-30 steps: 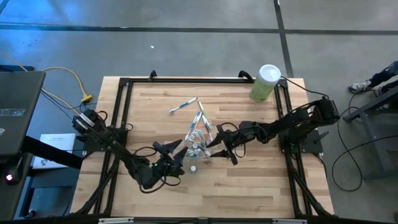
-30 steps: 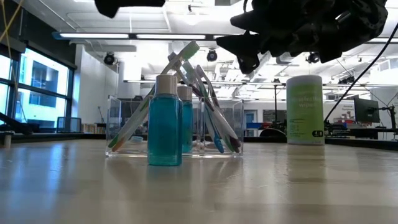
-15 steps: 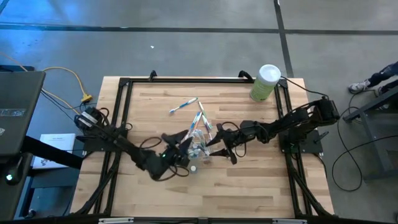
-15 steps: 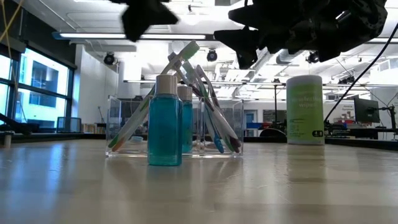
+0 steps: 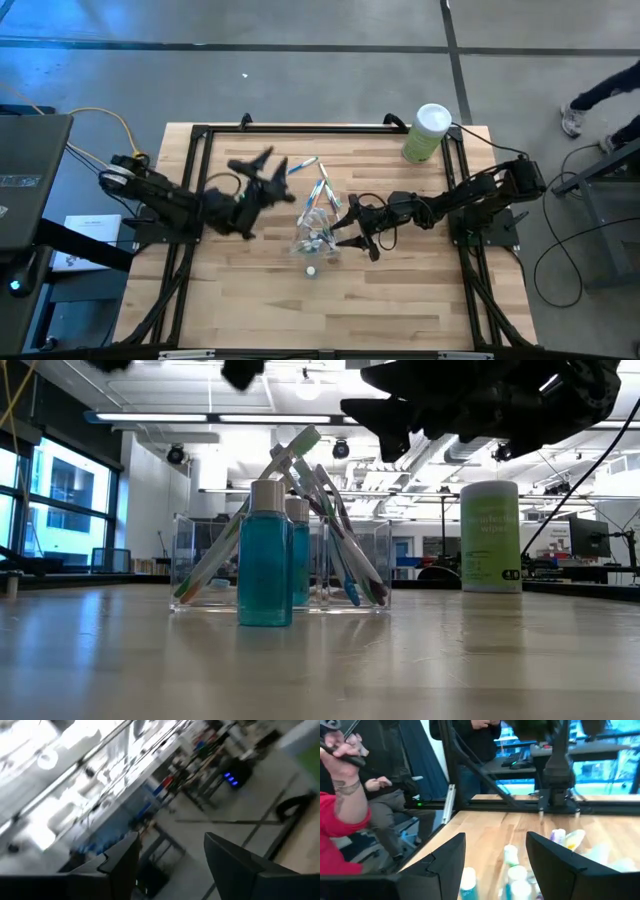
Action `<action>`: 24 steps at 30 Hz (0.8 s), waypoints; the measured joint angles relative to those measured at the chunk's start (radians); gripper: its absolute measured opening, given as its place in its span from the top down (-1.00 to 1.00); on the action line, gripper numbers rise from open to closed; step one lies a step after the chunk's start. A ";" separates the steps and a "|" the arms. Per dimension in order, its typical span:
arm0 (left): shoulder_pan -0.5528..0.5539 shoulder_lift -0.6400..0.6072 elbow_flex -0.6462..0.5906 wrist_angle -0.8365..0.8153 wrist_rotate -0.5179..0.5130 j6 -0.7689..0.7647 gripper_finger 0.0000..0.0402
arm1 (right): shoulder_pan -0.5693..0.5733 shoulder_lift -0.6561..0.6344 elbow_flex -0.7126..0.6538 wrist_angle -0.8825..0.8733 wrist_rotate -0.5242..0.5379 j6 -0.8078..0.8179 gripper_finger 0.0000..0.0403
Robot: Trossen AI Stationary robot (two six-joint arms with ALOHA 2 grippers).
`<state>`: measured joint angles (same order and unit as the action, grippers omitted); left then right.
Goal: Pick & Place toothbrushing station
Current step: Put the blue toothbrush into the transparent organizer
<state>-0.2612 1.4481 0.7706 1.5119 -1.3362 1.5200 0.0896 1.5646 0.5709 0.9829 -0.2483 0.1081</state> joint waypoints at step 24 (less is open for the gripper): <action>0.385 -0.261 -0.353 -0.227 0.367 -0.727 0.02 | -0.003 0.000 0.000 -0.022 -0.015 0.002 0.00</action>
<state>0.1235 1.1874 0.4175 1.2850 -0.9697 0.7928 0.0870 1.5646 0.5709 0.9614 -0.2637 0.1097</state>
